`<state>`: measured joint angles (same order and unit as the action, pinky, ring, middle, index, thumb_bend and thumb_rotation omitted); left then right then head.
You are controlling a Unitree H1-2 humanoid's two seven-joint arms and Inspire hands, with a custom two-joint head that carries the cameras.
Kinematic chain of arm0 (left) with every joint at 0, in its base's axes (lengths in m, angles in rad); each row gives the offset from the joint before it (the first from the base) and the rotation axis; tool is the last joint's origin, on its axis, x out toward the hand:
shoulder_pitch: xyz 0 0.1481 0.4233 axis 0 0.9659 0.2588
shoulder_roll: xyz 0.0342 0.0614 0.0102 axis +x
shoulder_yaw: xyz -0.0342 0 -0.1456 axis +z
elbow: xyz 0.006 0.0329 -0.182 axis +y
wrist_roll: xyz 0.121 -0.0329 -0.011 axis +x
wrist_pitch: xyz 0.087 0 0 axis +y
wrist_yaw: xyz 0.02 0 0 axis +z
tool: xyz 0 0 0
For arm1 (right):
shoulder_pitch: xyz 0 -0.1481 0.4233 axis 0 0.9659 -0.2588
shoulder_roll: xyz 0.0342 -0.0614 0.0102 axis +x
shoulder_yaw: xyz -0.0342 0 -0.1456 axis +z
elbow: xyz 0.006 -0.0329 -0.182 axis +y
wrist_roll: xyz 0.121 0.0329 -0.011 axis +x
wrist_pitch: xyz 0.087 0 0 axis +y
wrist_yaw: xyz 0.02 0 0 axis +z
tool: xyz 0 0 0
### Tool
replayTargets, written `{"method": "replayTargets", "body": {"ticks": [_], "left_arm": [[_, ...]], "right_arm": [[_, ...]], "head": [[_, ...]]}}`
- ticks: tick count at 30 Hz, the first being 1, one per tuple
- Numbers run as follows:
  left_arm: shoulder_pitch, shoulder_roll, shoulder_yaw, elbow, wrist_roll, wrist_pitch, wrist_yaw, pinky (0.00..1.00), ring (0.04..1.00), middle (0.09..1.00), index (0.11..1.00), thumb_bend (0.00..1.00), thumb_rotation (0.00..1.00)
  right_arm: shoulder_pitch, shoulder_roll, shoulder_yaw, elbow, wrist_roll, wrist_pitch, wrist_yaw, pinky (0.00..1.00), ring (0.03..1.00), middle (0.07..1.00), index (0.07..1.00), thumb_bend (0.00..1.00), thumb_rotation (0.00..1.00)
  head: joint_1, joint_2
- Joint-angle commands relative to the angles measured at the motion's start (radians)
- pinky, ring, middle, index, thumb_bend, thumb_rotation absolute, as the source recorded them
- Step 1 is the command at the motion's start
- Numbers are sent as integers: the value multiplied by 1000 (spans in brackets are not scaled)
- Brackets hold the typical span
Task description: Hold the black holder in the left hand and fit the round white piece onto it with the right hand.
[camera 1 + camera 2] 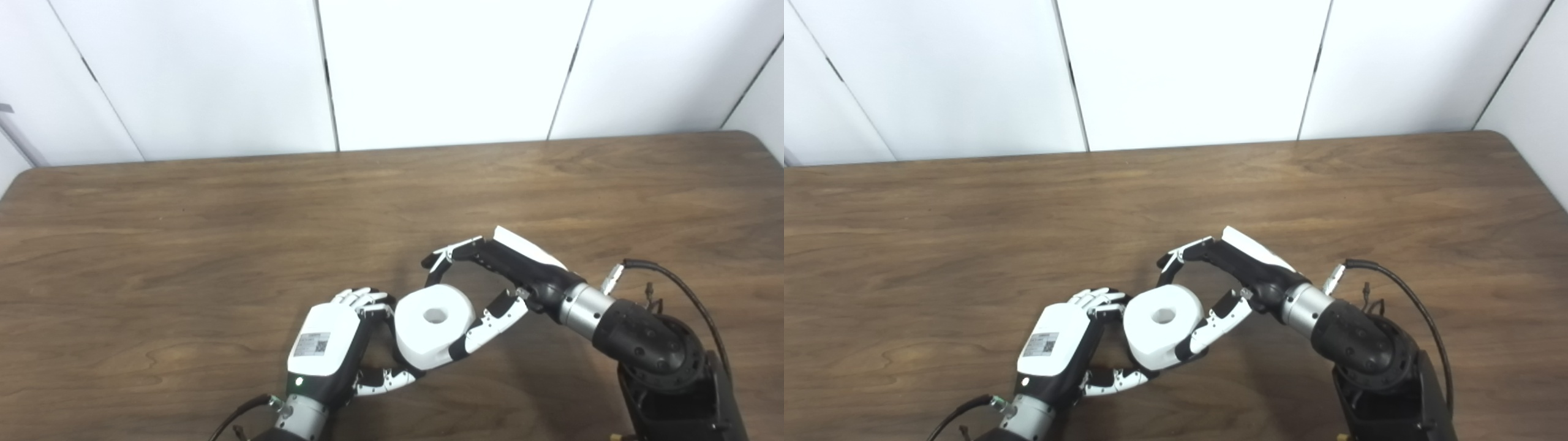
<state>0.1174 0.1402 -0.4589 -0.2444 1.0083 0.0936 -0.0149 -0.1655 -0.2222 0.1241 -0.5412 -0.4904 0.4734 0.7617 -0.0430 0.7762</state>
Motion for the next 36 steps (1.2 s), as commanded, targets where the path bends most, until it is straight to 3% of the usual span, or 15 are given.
{"method": "replayTargets", "body": {"ticks": [1, 11, 12, 13, 16, 22, 36], "left_arm": [[16, 14, -7, 32, 18, 32, -62, 855, 849, 785, 487, 521, 48], [17, 14, -7, 30, 19, 34, -64, 859, 849, 785, 487, 521, 48], [17, 14, -8, 30, 21, 34, -63, 858, 848, 785, 487, 521, 48], [17, 14, -8, 30, 22, 34, -62, 857, 847, 784, 487, 521, 49], [18, 12, -8, 28, 22, 38, -68, 860, 849, 787, 487, 521, 49], [15, 13, -6, 32, 19, 37, -68, 865, 851, 787, 487, 521, 49], [7, 12, 0, 33, 20, 48, -93, 867, 854, 796, 494, 524, 66]], "right_arm": [[-30, -4, 4, -23, 17, -4, -23, 923, 896, 800, 481, 524, 138], [-41, -23, 21, -18, -23, -4, 10, 901, 923, 831, 492, 524, 150], [-42, -23, 19, -18, -29, -4, 20, 896, 925, 834, 543, 749, 194], [-43, -22, 18, -19, -36, -4, 29, 893, 928, 838, 578, 897, 230], [-46, -26, 20, -18, -52, -4, 51, 898, 942, 854, 621, 991, 309], [-52, -37, 29, -11, -64, -4, 65, 905, 970, 888, 684, 1000, 395], [-59, -26, 17, -8, -97, -4, 106, 910, 986, 905, 697, 1000, 398]], "head": [[-1, 0], [-1, -1], [-1, -1], [-1, -1], [-1, -1], [-5, -1], [-3, -6]]}}
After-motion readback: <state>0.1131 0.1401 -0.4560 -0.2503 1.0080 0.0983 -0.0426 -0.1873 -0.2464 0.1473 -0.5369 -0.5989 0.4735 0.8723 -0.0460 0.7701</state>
